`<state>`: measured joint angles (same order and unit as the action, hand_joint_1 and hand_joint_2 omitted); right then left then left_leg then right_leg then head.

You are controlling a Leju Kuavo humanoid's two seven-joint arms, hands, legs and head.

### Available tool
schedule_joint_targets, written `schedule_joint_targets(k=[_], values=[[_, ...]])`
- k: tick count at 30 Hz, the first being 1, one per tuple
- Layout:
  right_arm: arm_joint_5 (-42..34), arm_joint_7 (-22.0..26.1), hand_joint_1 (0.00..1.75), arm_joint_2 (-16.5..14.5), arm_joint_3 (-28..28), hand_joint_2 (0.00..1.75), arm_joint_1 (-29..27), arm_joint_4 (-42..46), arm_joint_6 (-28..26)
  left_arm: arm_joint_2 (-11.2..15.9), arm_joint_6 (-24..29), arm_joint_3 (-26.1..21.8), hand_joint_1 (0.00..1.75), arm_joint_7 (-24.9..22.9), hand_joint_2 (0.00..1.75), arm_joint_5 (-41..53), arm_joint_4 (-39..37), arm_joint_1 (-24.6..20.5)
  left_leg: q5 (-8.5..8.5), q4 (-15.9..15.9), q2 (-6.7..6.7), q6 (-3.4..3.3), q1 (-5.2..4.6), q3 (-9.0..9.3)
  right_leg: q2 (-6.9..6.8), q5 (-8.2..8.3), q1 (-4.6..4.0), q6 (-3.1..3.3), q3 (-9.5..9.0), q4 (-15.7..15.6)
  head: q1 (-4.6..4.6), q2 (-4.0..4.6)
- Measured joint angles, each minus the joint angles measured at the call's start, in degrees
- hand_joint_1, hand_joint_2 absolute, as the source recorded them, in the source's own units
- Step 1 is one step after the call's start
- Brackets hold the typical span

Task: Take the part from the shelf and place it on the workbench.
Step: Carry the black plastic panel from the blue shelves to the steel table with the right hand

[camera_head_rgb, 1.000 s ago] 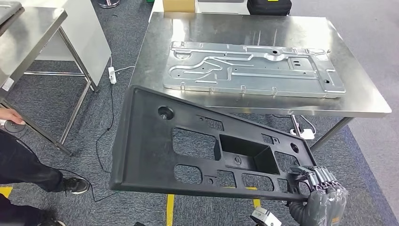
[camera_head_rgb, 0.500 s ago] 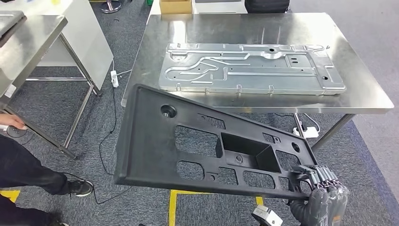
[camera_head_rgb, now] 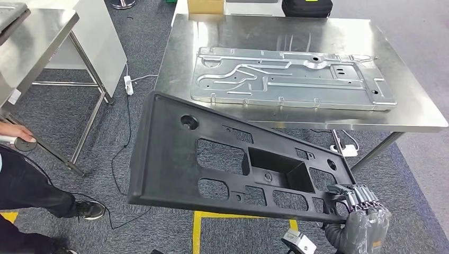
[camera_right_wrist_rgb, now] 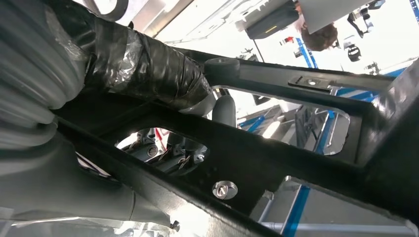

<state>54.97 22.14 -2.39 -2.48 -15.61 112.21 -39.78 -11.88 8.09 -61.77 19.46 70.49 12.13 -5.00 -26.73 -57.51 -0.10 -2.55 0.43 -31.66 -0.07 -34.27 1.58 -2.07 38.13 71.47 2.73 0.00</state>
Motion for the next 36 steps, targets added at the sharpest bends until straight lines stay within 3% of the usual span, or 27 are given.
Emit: schedule_joint_targets(k=[1,2,3,5,6,7,9,11,13,15,16,17,18,21,23,25,27,28,30,32,33,34,36], values=[[0.1,0.0,1.75,0.0,0.0,1.75,0.0,0.0,0.0,0.0,0.7,0.0,0.0,-0.2,1.75,0.0,0.0,0.0,-0.06,-0.1,0.02,-0.1,-0.19,0.01,0.0,-0.56,-0.09,0.06,1.24,2.5,-0.01,0.0],[0.2,0.0,1.75,0.0,0.0,1.75,-0.1,0.0,0.0,0.0,1.2,0.0,0.0,-0.5,1.75,0.0,0.0,0.0,-0.14,-0.1,0.01,-0.21,-0.39,0.04,0.0,-0.03,-0.2,0.21,1.6,3.0,-0.01,0.0],[0.2,0.0,1.75,0.0,0.0,1.75,-0.1,0.0,0.0,0.0,1.5,0.0,0.0,-0.6,1.75,0.1,0.0,0.0,-0.22,-0.2,-0.03,-0.29,-0.57,0.1,0.0,1.51,-0.33,0.49,0.87,1.3,0.0,0.0],[0.2,-0.1,1.75,0.0,0.0,1.75,-0.1,0.0,0.0,-0.1,1.7,0.0,0.0,-0.8,1.75,0.0,0.0,0.0,-0.43,-0.4,-0.13,-0.33,-0.83,0.26,-0.01,5.29,-0.82,1.48,-2.57,-5.9,0.0,0.0],[0.2,-0.1,1.75,0.0,0.0,1.75,-0.1,0.0,0.0,-0.2,1.8,0.0,0.0,-0.9,1.75,0.0,0.0,0.0,-0.56,-0.6,-0.18,-0.21,-0.97,0.23,-0.03,6.42,-1.09,1.93,-4.02,-9.2,0.0,0.0],[0.2,-0.1,1.75,0.0,0.0,1.75,-0.1,0.0,0.0,-0.3,1.8,0.0,0.0,-0.9,1.75,0.0,0.0,0.0,-0.65,-0.7,-0.19,-0.02,-1.03,0.15,-0.03,6.89,-1.36,2.27,-4.85,-11.1,-0.02,0.0],[0.2,-0.1,1.75,0.0,0.0,1.75,-0.1,0.0,0.0,-0.3,1.9,0.0,0.0,-1.2,1.75,0.0,0.0,-0.1,-0.74,-0.7,-0.17,0.52,-1.05,0.04,0.04,6.88,-1.62,2.53,-5.06,-12.2,-0.03,0.0],[0.0,-0.1,1.75,0.0,0.0,1.75,-0.1,0.0,0.0,-0.4,2.1,0.0,0.0,-1.5,1.75,0.0,0.0,-0.1,-1.27,-1.1,-0.12,1.12,-1.01,-0.06,0.05,7.16,-1.24,2.88,-5.38,-12.8,-0.04,0.0],[-0.1,0.0,1.75,0.0,0.0,1.75,-0.1,0.0,0.0,-0.4,2.3,0.0,0.0,-1.7,1.75,0.0,0.0,-0.1,-3.82,-4.8,-0.11,1.79,-0.86,-1.6,-0.09,7.38,-0.8,3.24,-5.74,-13.3,-0.12,0.0],[-0.1,0.0,1.75,0.0,-0.1,1.75,0.0,0.0,0.0,-0.4,2.4,0.0,0.0,-1.9,1.75,0.1,0.0,-0.1,-7.42,-12.2,-0.11,2.43,-0.42,-4.94,-0.22,7.33,-0.8,3.41,-5.79,-13.3,-0.18,0.0],[-0.2,0.0,1.75,0.0,-0.1,1.75,-0.1,0.0,0.0,-0.4,2.5,0.0,0.0,-1.9,1.75,0.1,0.0,0.0,-8.3,-15.1,-0.1,2.71,-0.18,-6.32,-0.25,7.29,-0.79,3.45,-5.79,-13.3,-0.18,0.0],[-0.3,0.0,1.75,0.0,-0.2,1.75,-0.1,0.0,0.0,-0.4,2.5,0.0,0.0,-2.0,1.75,0.1,0.0,0.0,-8.13,-16.2,-0.1,2.95,0.03,-6.92,-0.25,7.24,-0.76,3.44,-5.8,-13.2,-0.18,0.0],[-0.4,0.0,1.75,0.0,-0.2,1.75,-0.1,0.0,0.0,-0.4,2.5,0.0,0.0,-2.0,1.75,0.0,0.0,0.0,-6.85,-15.1,-0.09,3.12,0.22,-6.44,-0.2,7.17,-0.7,3.37,-5.83,-13.1,-0.19,0.0],[-0.5,0.0,1.75,0.0,-0.3,1.75,-0.1,0.0,0.0,-0.4,2.5,0.0,0.0,-2.0,1.75,0.0,0.0,0.0,-1.56,-4.3,-0.1,3.13,0.48,-1.45,-0.04,6.76,-0.58,2.76,-5.92,-12.6,-0.18,0.0],[-0.5,0.0,1.75,0.0,-0.4,1.75,-0.1,0.0,0.0,-0.4,2.5,0.0,0.0,-2.0,1.75,0.0,0.0,-0.1,-0.87,-1.0,-0.17,2.63,0.26,-0.01,0.02,6.68,-0.72,2.19,-5.82,-12.4,-0.15,0.0],[-0.5,0.0,1.75,0.0,-0.4,1.75,-0.1,0.0,0.0,-0.4,2.5,0.0,0.0,-2.0,1.75,0.0,0.0,-0.1,-0.72,-0.8,-0.19,1.88,0.14,0.05,0.08,6.79,-0.76,1.56,-5.78,-12.5,-0.14,0.0],[-0.4,-0.1,1.75,0.1,-0.4,1.75,-0.2,0.0,0.0,-0.4,2.5,0.0,0.0,-2.0,1.75,0.0,0.0,-0.1,-0.28,-0.2,0.0,0.98,0.29,0.25,0.11,5.78,-0.59,1.03,-5.29,-11.3,-0.12,0.0],[-0.4,-0.2,1.75,0.1,-0.4,1.75,-0.2,0.0,0.0,-0.4,2.5,0.0,0.0,-2.0,1.75,0.0,0.0,-0.1,-0.09,0.1,0.16,0.56,0.4,0.33,0.12,4.41,-0.51,0.84,-4.32,-9.2,-0.1,0.0],[-0.4,-0.3,1.75,0.2,-0.4,1.75,-0.3,0.0,0.0,-0.4,2.5,0.0,0.0,-2.0,1.75,0.0,0.0,-0.1,-0.06,0.2,0.6,0.1,0.26,0.27,0.1,0.83,-0.4,0.58,-0.92,-2.0,-0.09,0.0],[-0.5,-0.4,1.75,0.2,-0.4,1.75,-0.4,0.0,0.0,-0.4,2.5,0.0,0.0,-2.0,1.75,0.0,0.0,-0.1,-0.17,0.1,1.19,-0.01,0.11,0.24,0.09,-0.53,-0.35,0.44,1.75,3.2,-0.09,0.0],[-0.5,-0.4,1.75,0.2,-0.4,1.75,-0.5,0.0,0.0,-0.4,2.5,0.0,0.0,-2.0,1.75,0.0,0.0,0.0,-0.26,0.0,1.52,-0.01,0.09,0.27,0.03,0.44,-0.34,0.46,1.66,2.8,-0.09,0.0],[-0.5,-0.4,1.75,0.2,-0.4,1.75,-0.5,0.0,0.0,-0.4,2.5,0.0,0.0,-2.0,1.75,0.0,0.0,0.0,-0.39,-0.2,1.86,0.06,0.08,0.34,-0.13,2.23,-0.34,0.54,0.55,0.4,-0.09,0.0],[-0.5,-0.4,1.75,0.3,-0.4,1.75,-0.5,0.0,0.0,-0.4,2.5,0.0,0.0,-2.0,1.75,0.0,0.0,-0.1,-0.79,-0.5,2.52,0.44,-0.05,0.49,-1.84,5.74,-0.58,0.96,-3.01,-7.0,-0.09,0.0]])
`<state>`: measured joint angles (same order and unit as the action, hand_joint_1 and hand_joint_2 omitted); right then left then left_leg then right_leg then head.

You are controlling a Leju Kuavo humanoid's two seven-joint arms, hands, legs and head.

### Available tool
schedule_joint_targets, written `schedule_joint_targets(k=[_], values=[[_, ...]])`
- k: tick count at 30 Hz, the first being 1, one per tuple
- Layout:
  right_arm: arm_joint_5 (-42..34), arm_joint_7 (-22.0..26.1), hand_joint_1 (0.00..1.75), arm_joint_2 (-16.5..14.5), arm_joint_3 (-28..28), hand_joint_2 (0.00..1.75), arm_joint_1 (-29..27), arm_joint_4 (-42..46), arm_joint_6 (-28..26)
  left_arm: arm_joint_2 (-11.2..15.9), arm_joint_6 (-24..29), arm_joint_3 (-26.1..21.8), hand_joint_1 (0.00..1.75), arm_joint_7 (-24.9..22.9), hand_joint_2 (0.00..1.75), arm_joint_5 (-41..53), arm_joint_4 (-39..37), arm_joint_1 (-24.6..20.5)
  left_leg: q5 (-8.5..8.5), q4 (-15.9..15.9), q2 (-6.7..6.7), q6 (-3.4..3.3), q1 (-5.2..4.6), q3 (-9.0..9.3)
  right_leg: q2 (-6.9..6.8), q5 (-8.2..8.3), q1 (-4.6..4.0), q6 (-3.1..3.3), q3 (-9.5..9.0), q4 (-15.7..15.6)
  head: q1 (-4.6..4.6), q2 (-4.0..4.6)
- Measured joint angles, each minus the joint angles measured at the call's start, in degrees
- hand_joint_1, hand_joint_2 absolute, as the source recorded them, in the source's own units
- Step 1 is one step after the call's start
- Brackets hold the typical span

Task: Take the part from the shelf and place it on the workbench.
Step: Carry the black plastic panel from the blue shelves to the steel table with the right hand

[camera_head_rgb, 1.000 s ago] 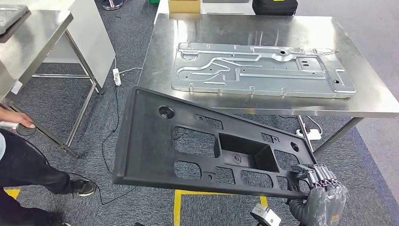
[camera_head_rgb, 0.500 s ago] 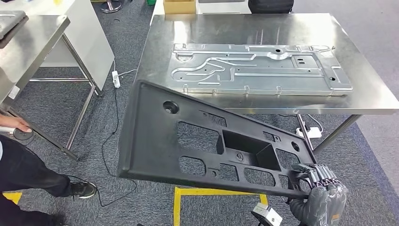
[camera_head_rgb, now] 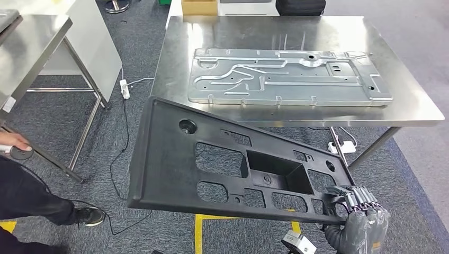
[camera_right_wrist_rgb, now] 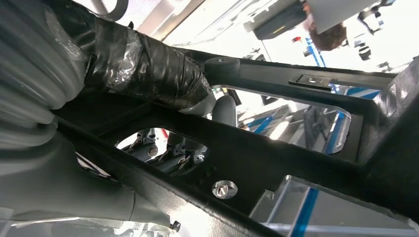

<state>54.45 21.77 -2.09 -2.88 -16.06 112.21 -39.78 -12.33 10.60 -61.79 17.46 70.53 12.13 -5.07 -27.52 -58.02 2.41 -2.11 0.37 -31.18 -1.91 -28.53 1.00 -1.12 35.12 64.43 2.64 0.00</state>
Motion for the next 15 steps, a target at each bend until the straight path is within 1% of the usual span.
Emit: schedule_joint_targets(k=[1,2,3,4,5,6,7,8,9,10,11,12,13,14,15], values=[[0.0,0.0,1.75,0.0,0.0,1.75,0.0,0.0,0.0,0.0,0.0,0.0,0.0,0.0,1.75,0.0,0.0,0.0,-0.21,-0.2,0.27,0.31,-0.16,0.02,-0.91,0.83,-0.2,0.3,-1.19,-2.7,-0.02,0.0],[-0.1,0.0,1.75,0.1,0.0,1.75,0.1,0.0,0.0,0.0,0.0,0.0,0.0,0.0,1.75,0.0,0.0,0.0,-0.37,-0.3,0.56,0.62,-0.32,0.04,-1.56,1.06,-0.42,0.58,-1.75,-4.1,-0.04,0.0],[-0.1,0.0,1.75,0.1,0.0,1.75,0.1,0.0,0.0,0.0,0.0,0.0,0.0,0.0,1.75,0.0,0.0,0.0,-0.48,-0.4,0.92,0.92,-0.47,0.08,-1.71,0.86,-0.63,0.86,-1.71,-4.5,-0.06,0.0],[-0.1,0.0,1.75,0.1,0.0,1.75,0.1,0.0,0.0,0.0,0.0,0.0,0.0,0.0,1.75,0.0,0.0,-0.1,-0.56,-0.4,1.33,1.2,-0.5,0.17,-1.05,1.01,-0.59,1.11,-1.59,-4.6,-0.07,0.0],[-0.2,-0.1,1.75,0.2,0.0,1.75,0.1,0.0,0.0,0.0,0.0,0.0,0.0,0.0,1.75,0.0,0.0,-0.1,-0.8,-0.5,1.42,1.55,-0.4,0.21,-0.51,1.12,-0.52,1.4,-1.55,-4.7,-0.07,0.0],[-0.2,-0.1,1.75,0.2,0.0,1.75,0.1,0.0,0.0,0.0,0.0,0.0,0.0,0.0,1.75,0.0,0.0,-0.1,-1.47,-1.2,1.02,1.91,-0.3,0.02,0.0,1.25,-0.4,1.74,-1.54,-4.8,-0.07,0.0],[-0.2,-0.1,1.75,0.2,0.0,1.75,0.1,0.0,0.0,0.0,0.0,0.0,0.0,0.0,1.75,0.0,0.0,-0.1,-2.73,-2.8,0.29,2.22,-0.19,-0.64,0.45,1.4,-0.29,2.07,-1.54,-4.9,-0.08,0.0],[-0.2,-0.1,1.75,0.2,-0.1,1.75,0.2,0.0,0.0,0.0,0.0,0.0,0.0,0.0,1.75,0.0,0.0,-0.1,-4.47,-5.6,-0.66,2.48,-0.09,-1.83,0.84,1.5,-0.23,2.33,-1.54,-5.0,-0.09,0.0],[-0.2,-0.1,1.75,0.2,-0.2,1.75,0.2,0.0,0.0,0.0,0.0,0.0,0.0,0.0,1.75,0.0,0.0,-0.1,-6.48,-9.5,-1.36,2.59,-0.08,-3.57,1.26,1.54,-0.27,2.5,-1.47,-5.0,-0.1,0.0],[-0.2,-0.1,1.75,0.2,-0.2,1.75,0.2,0.0,0.0,0.0,0.0,0.0,0.0,0.0,1.75,0.0,0.0,0.0,-8.07,-13.4,-1.67,2.65,-0.08,-5.41,1.64,1.56,-0.33,2.59,-1.42,-5.0,-0.11,0.0],[-0.2,-0.1,1.75,0.2,-0.3,1.75,0.2,0.0,0.0,0.0,0.0,0.0,0.0,0.0,1.75,0.0,0.0,0.0,-8.81,-16.2,-1.8,2.65,-0.08,-6.81,2.03,1.57,-0.41,2.63,-1.4,-5.0,-0.11,0.0],[-0.2,-0.1,1.75,0.2,-0.3,1.75,0.2,0.0,0.0,0.0,-0.2,0.0,0.0,0.0,1.75,0.0,0.0,0.1,-8.39,-17.1,-1.84,2.55,-0.09,-7.35,2.41,1.57,-0.48,2.65,-1.43,-4.9,-0.11,0.0],[-0.2,-0.1,1.75,0.2,-0.3,1.75,0.2,0.0,0.0,0.0,-0.3,0.0,0.0,0.2,1.75,0.0,0.0,0.1,-6.86,-15.5,-1.85,2.35,-0.1,-6.74,2.71,1.56,-0.55,2.66,-1.51,-4.9,-0.11,0.0],[-0.2,0.0,1.75,0.2,-0.4,1.75,0.2,0.0,0.0,0.0,-0.6,0.0,0.0,0.3,1.75,0.0,0.0,0.1,-4.75,-12.1,-1.89,2.07,-0.13,-5.29,2.97,1.55,-0.62,2.66,-1.62,-4.9,-0.11,0.0],[-0.2,0.0,1.75,0.2,-0.4,1.75,0.2,0.0,0.0,0.0,-0.8,0.0,0.0,0.6,1.75,0.0,0.0,0.0,-2.73,-7.8,-2.05,1.65,-0.21,-3.37,3.16,1.53,-0.65,2.64,-1.74,-4.9,-0.1,0.0]])
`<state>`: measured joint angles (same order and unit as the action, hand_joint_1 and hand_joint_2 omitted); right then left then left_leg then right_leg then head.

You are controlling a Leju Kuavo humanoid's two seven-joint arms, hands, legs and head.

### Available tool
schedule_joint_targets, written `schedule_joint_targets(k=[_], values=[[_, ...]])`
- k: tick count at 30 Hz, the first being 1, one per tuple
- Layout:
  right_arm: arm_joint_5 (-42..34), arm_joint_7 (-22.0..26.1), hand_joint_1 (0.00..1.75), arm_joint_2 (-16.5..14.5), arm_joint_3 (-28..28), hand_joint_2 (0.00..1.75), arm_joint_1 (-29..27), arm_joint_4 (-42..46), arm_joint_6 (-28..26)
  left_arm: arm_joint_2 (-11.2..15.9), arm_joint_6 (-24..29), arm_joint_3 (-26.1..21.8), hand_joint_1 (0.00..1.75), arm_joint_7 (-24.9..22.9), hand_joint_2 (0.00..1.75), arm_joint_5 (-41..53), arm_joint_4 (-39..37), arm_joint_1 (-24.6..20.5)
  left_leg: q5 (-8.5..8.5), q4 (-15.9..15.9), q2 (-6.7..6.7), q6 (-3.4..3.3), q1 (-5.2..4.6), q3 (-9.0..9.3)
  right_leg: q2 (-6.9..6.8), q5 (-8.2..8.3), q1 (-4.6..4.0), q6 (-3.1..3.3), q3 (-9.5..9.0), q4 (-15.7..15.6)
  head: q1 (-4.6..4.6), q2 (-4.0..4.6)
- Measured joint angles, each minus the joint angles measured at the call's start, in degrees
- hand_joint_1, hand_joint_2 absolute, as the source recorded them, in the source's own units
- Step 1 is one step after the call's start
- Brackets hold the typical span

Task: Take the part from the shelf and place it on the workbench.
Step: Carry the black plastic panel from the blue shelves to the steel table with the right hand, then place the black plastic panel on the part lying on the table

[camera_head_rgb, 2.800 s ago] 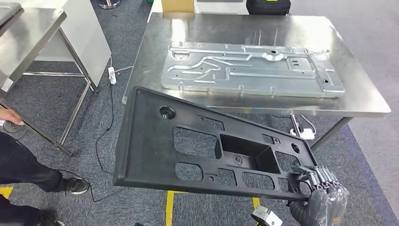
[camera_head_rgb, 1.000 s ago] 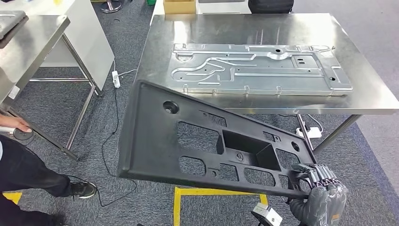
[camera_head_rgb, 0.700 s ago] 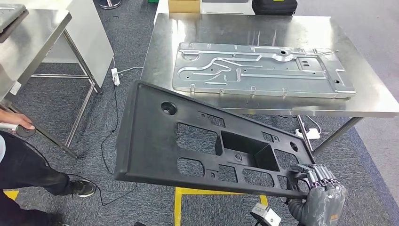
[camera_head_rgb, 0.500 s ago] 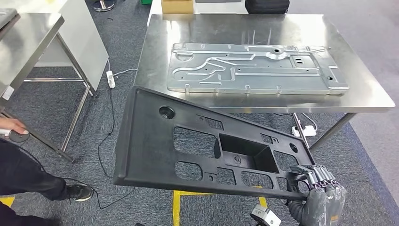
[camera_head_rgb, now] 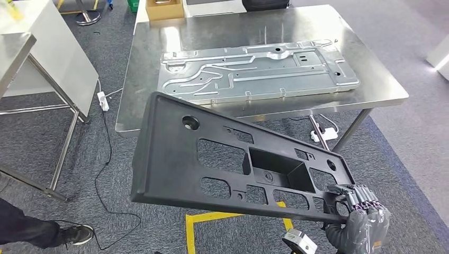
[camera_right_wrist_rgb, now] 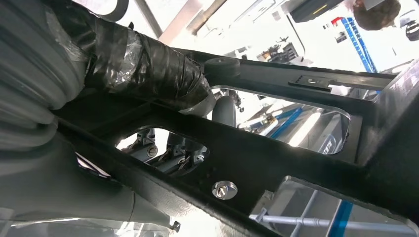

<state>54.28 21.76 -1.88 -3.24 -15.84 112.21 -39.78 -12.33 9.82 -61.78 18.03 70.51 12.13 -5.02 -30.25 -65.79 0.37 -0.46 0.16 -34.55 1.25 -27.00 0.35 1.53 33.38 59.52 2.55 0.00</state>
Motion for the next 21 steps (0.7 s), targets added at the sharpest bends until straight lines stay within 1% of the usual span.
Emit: schedule_joint_targets(k=[1,2,3,4,6,7,8,9,10,11,12,13,14,15,16,17,18,19,21], values=[[0.1,0.0,1.75,0.0,0.0,1.75,0.0,0.0,0.0,0.0,-0.1,0.0,0.0,0.2,1.75,0.0,0.0,-0.1,1.4,3.6,-0.15,-0.35,-0.14,1.58,0.12,-0.02,-0.09,-0.1,-0.05,0.0,0.01,0.0],[0.2,0.1,1.75,0.0,0.0,1.75,0.0,0.0,0.0,0.1,-0.3,0.0,0.0,0.3,1.75,0.0,0.0,-0.1,2.16,6.0,-0.29,-0.64,-0.3,2.62,0.18,-0.02,-0.11,-0.28,-0.02,0.0,0.01,0.0],[0.4,0.1,1.75,0.0,0.0,1.75,0.0,0.0,0.0,0.1,-0.4,0.0,0.0,0.5,1.75,0.0,0.0,-0.2,2.38,7.3,-0.41,-0.88,-0.48,3.09,0.2,0.01,-0.08,-0.53,0.03,0.0,0.02,0.0],[0.7,0.2,1.75,0.0,0.0,1.75,0.0,0.0,0.0,0.1,-0.5,0.0,0.0,0.5,1.75,0.0,0.0,-0.2,2.45,7.4,-0.4,-1.0,-0.63,3.09,0.21,0.07,-0.06,-0.84,0.06,0.0,0.02,0.0],[1.7,0.3,1.75,0.0,0.0,1.75,0.0,0.0,0.0,0.1,-0.7,0.0,0.0,0.7,1.75,0.1,0.0,-0.2,2.92,7.9,-0.28,-1.53,-0.45,3.28,0.14,0.0,-0.03,-1.48,-0.01,0.0,0.03,0.0],[2.4,0.4,1.75,0.0,0.0,1.75,0.0,0.0,0.0,0.1,-0.7,0.0,0.0,0.7,1.75,0.2,0.0,-0.1,3.21,8.3,-0.17,-1.84,-0.29,3.4,-0.03,-0.62,-0.04,-1.78,0.27,0.7,0.07,0.0],[3.2,0.4,1.75,0.0,0.0,1.75,0.0,0.0,0.0,0.1,-0.8,0.0,0.0,0.7,1.75,0.2,0.0,-0.1,3.48,8.6,-0.09,-2.16,-0.12,3.46,-0.22,-1.97,-0.03,-2.07,1.09,2.6,0.09,0.0],[3.9,0.6,1.75,0.0,0.0,1.75,0.1,0.0,0.0,0.1,-0.9,0.0,0.0,0.8,1.75,0.3,0.0,-0.2,3.61,8.8,-0.01,-2.34,-0.1,3.41,-0.42,-3.8,0.11,-2.29,2.39,5.5,0.12,0.0],[4.6,0.8,1.75,0.0,0.0,1.75,0.1,0.0,0.0,0.1,-1.0,0.0,0.0,0.8,1.75,0.4,0.0,-0.2,3.64,8.8,-0.04,-2.46,-0.11,3.29,-0.53,-5.88,0.21,-2.54,4.17,9.3,0.15,0.0],[5.1,1.0,1.75,0.0,0.0,1.75,0.0,0.0,0.0,0.1,-1.0,0.0,0.0,0.8,1.75,0.4,0.0,-0.1,3.64,8.7,-0.11,-2.51,-0.13,3.18,-0.56,-7.42,0.34,-2.73,5.79,12.8,0.13,0.0],[5.5,1.3,1.75,0.0,0.0,1.75,-0.1,0.0,0.0,0.1,-1.0,0.0,0.0,0.8,1.75,0.4,0.0,-0.1,3.64,8.7,-0.23,-2.5,-0.13,3.11,-0.58,-7.85,0.47,-2.89,6.65,14.9,0.14,0.0],[5.6,1.5,1.75,0.0,0.0,1.75,-0.1,0.0,0.0,0.1,-1.1,0.0,0.0,0.8,1.75,0.4,0.0,-0.1,3.62,8.6,-0.45,-2.47,-0.11,3.08,-0.59,-7.24,0.62,-3.02,6.55,15.0,0.14,0.0],[5.7,1.6,1.75,0.0,0.0,1.75,-0.2,0.0,0.0,0.1,-1.1,0.0,0.0,0.8,1.75,0.4,0.0,0.0,3.58,8.4,-0.77,-2.39,-0.07,3.09,-0.58,-5.56,0.77,-3.1,5.22,12.7,0.13,0.0],[5.7,1.6,1.75,0.0,0.0,1.75,-0.2,0.0,0.0,0.1,-1.1,0.0,0.0,0.8,1.75,0.4,0.0,-0.1,3.48,8.2,-1.15,-2.24,-0.02,3.1,-0.38,-3.55,0.93,-3.11,3.08,8.8,0.14,0.0],[5.7,1.6,1.75,0.0,0.0,1.75,-0.1,0.0,0.0,0.1,-1.1,0.0,0.0,0.8,1.75,0.4,0.0,-0.1,3.34,7.9,-1.5,-2.0,-0.07,3.02,-0.02,-2.25,0.94,-3.05,1.05,4.9,0.14,0.0],[5.6,1.7,1.75,0.0,0.0,1.75,-0.1,0.0,0.0,0.1,-1.1,0.0,0.0,0.8,1.75,0.4,0.0,-0.1,3.23,7.7,-1.83,-1.71,-0.11,2.89,0.26,-1.42,0.93,-2.89,-0.44,2.0,0.13,0.0],[5.6,1.7,1.75,0.0,0.0,1.75,-0.1,0.0,0.0,0.1,-1.1,0.0,0.0,0.8,1.75,0.4,0.0,-0.2,3.16,7.4,-2.11,-1.41,-0.15,2.73,0.46,-1.26,0.85,-2.69,-1.19,0.5,0.13,0.0],[5.5,1.7,1.75,0.0,0.0,1.75,-0.1,0.1,0.0,0.1,-1.1,0.0,0.0,0.8,1.75,0.4,0.0,-0.2,3.19,7.4,-2.34,-1.07,-0.18,2.59,0.43,-1.49,0.66,-2.42,-1.27,0.2,0.1,0.0],[5.3,1.6,1.75,0.0,0.0,1.75,-0.1,0.1,0.0,0.1,-1.2,0.0,0.0,0.8,1.75,0.4,0.0,-0.2,3.13,7.3,-2.61,-0.42,-0.04,2.4,-0.12,-1.24,0.69,-1.71,-1.27,-0.1,0.09,0.0]])
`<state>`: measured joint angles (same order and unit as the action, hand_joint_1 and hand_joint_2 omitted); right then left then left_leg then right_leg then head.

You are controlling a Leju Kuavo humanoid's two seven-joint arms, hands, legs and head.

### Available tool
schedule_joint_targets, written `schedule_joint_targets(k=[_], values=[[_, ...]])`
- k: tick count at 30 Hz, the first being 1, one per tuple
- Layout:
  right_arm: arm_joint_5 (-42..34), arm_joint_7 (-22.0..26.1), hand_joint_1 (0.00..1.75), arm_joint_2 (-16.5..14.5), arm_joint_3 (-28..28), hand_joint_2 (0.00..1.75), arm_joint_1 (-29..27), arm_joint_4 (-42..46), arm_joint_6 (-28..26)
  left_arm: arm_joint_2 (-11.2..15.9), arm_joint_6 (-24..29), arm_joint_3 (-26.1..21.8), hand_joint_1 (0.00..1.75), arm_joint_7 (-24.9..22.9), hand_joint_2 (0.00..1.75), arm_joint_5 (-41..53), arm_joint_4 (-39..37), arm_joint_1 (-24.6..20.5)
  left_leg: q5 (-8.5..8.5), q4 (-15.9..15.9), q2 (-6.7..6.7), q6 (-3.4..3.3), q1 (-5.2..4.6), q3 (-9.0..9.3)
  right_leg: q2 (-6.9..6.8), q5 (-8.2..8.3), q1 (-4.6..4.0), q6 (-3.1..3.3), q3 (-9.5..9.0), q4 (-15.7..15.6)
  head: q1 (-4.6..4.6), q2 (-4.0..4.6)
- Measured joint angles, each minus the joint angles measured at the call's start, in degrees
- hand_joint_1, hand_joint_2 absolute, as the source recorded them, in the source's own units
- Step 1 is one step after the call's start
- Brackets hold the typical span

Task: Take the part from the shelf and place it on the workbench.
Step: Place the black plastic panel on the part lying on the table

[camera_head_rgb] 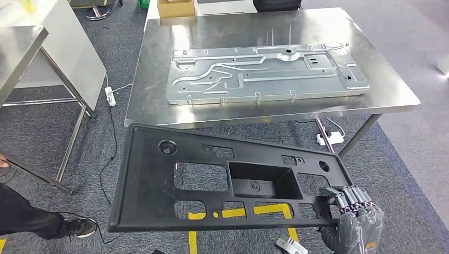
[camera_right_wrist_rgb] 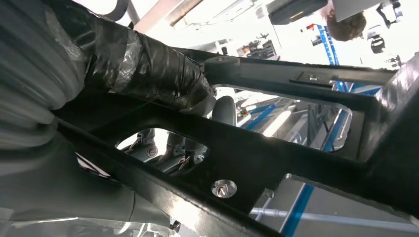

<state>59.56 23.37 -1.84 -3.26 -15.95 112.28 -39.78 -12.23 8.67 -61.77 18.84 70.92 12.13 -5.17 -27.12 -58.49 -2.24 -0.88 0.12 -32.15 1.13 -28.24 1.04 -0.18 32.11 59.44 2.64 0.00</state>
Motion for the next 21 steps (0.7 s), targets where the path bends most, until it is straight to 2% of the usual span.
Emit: schedule_joint_targets(k=[2,5,6,7,8,10,11,12,13,16,18,20,21], values=[[-0.2,-0.1,1.75,0.0,0.0,1.75,0.0,0.0,0.0,0.0,0.0,0.0,0.0,0.0,1.75,0.0,0.0,0.0,-1.58,-2.2,0.51,0.57,0.07,-1.02,-0.59,0.24,0.2,0.77,-0.1,-0.4,-0.07,0.0],[-0.5,-0.5,1.75,0.0,0.0,1.75,0.0,0.0,0.0,0.0,0.0,0.0,0.0,0.0,1.75,0.0,0.0,0.0,-6.53,-12.0,1.27,1.07,0.22,-5.61,-1.56,0.22,0.08,1.33,-0.08,-0.5,-0.19,0.0],[-0.7,-0.6,1.75,0.1,0.0,1.75,0.0,0.0,0.0,0.0,0.0,0.0,0.0,0.0,1.75,0.0,0.0,0.0,-7.2,-14.5,1.32,1.15,0.25,-6.8,-1.84,0.19,0.01,1.38,-0.09,-0.5,-0.18,0.0],[-0.8,-0.7,1.75,0.1,0.0,1.75,0.0,0.0,0.0,0.0,0.0,0.0,0.0,0.0,1.75,0.0,0.0,0.1,-6.84,-15.2,1.39,1.15,0.26,-7.15,-2.06,0.15,-0.03,1.4,-0.12,-0.5,-0.18,0.0],[-1.0,-0.8,1.75,0.1,0.0,1.75,0.0,0.0,0.0,0.0,0.0,0.0,0.0,0.0,1.75,0.0,0.0,0.1,-5.45,-13.8,1.51,1.06,0.26,-6.46,-2.23,0.11,-0.06,1.37,-0.19,-0.5,-0.18,0.0],[-1.2,-0.9,1.75,0.2,0.0,1.75,0.0,-0.1,0.0,0.1,0.0,0.0,0.0,0.0,1.75,0.0,0.0,0.1,-1.71,-6.5,2.22,0.57,0.16,-2.89,-2.48,-0.02,-0.12,1.18,-0.45,-0.5,-0.18,0.0],[-1.2,-1.0,1.75,0.2,0.0,1.75,0.0,-0.1,0.0,0.1,0.0,0.0,0.0,0.0,1.75,0.0,0.0,0.0,-0.56,-3.1,2.63,0.28,-0.02,-1.27,-2.58,-0.11,-0.21,0.98,-0.55,-0.5,-0.17,0.0],[-1.3,-1.0,1.75,0.2,0.0,1.75,0.1,-0.1,0.0,0.1,0.0,0.0,0.0,0.0,1.75,0.0,0.0,0.0,-0.02,-0.8,2.93,0.0,-0.2,-0.22,-2.69,-0.16,-0.28,0.71,-0.59,-0.4,-0.17,0.0],[-1.3,-1.1,1.75,0.2,0.0,1.75,0.1,-0.1,0.0,0.1,0.0,0.0,0.0,0.0,1.75,0.0,0.0,-0.1,-0.08,0.1,3.04,-0.2,-0.38,0.17,-2.81,-0.16,-0.32,0.43,-0.6,-0.5,-0.17,0.0],[-1.4,-1.1,1.75,0.2,0.0,1.75,0.1,-0.1,0.0,0.1,0.0,0.0,0.0,0.0,1.75,0.0,0.0,0.0,0.34,0.7,2.61,-0.94,-0.27,0.34,-2.9,-0.49,-0.28,-0.5,-0.57,-0.2,-0.15,0.0],[-1.4,-1.0,1.75,0.3,0.0,1.75,0.0,0.0,0.0,0.1,0.0,0.0,0.0,-0.1,1.75,0.0,0.0,0.0,0.66,1.2,2.43,-1.53,-0.04,0.5,-2.34,-2.81,-0.18,-1.01,0.91,3.2,-0.12,0.0],[-1.4,-0.9,1.75,0.3,0.0,1.75,0.0,-0.1,0.0,0.1,0.0,0.0,0.0,-0.1,1.75,0.0,0.0,0.0,0.68,1.2,2.2,-1.83,-0.08,0.41,-1.85,-6.26,-0.15,-1.28,4.39,10.4,-0.1,0.0],[-1.5,-0.9,1.75,0.3,0.0,1.75,-0.1,-0.1,0.0,0.1,0.0,0.0,0.0,-0.1,1.75,0.0,0.0,-0.1,0.67,1.1,2.04,-1.9,-0.11,0.39,-1.77,-7.2,-0.13,-1.35,5.98,13.4,-0.1,0.0]])
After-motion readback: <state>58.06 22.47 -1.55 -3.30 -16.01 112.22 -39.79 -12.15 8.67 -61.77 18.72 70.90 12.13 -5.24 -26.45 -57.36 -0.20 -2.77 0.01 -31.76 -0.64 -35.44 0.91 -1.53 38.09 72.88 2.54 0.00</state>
